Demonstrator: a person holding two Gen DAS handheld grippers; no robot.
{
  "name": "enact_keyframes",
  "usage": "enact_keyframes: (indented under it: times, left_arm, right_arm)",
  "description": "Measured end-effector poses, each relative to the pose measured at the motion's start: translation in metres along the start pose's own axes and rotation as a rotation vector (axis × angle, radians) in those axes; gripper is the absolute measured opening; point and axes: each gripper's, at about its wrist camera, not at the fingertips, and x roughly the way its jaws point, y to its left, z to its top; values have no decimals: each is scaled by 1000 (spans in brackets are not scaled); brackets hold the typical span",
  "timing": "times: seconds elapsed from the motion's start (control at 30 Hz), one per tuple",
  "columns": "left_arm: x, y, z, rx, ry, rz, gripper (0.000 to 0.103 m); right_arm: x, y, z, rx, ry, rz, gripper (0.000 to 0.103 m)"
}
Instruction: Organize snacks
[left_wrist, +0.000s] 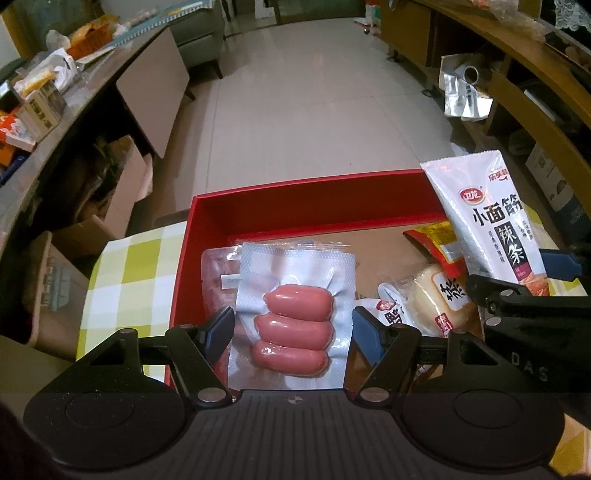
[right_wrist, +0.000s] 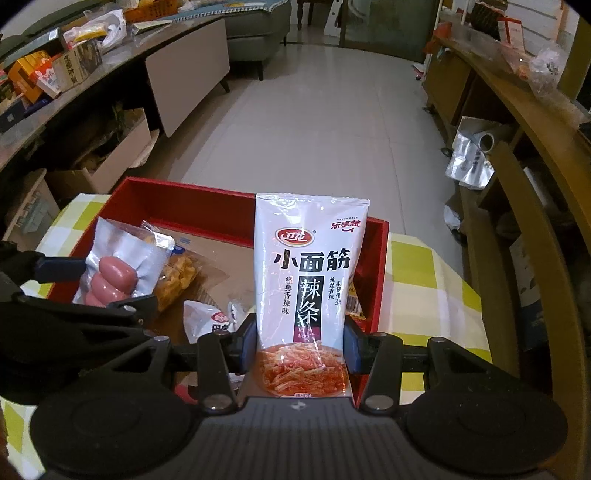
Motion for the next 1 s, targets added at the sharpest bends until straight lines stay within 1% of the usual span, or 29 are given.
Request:
enact_keyframes:
  times: [0.4,0.5,0.57,0.6,0.67,0.77,0.8,1.0]
  left_arm:
    - [8,-1,1,-1,13,-5,76]
    - [9,1,3,-3,12,-5,78]
    - [7,1,3,-8,5,-4,82]
    - [7,2,3,-11,2,-8,84]
    - [6,3,3,-15,-2,-8,84]
    - [4,5,3,-24,-1,-10,85]
    - [3,5,3,-26,-1,-13,85]
    - [-8,12,2,-57,-12,-25,87]
  right_arm:
    - [9,0,0,-3,19,-2,53]
    - [9,-2,1,11,17,5,53]
    - [9,-5,1,24,15,9,54]
    - [8,-5,1,27,13,11,54]
    - [7,-7,2,32,6,6,56]
    - [2,-7,2,34,-7,0,63]
    - [1,-8,3,36,-15,0,67]
    - [-6,-11,4,58,-43,-2,69]
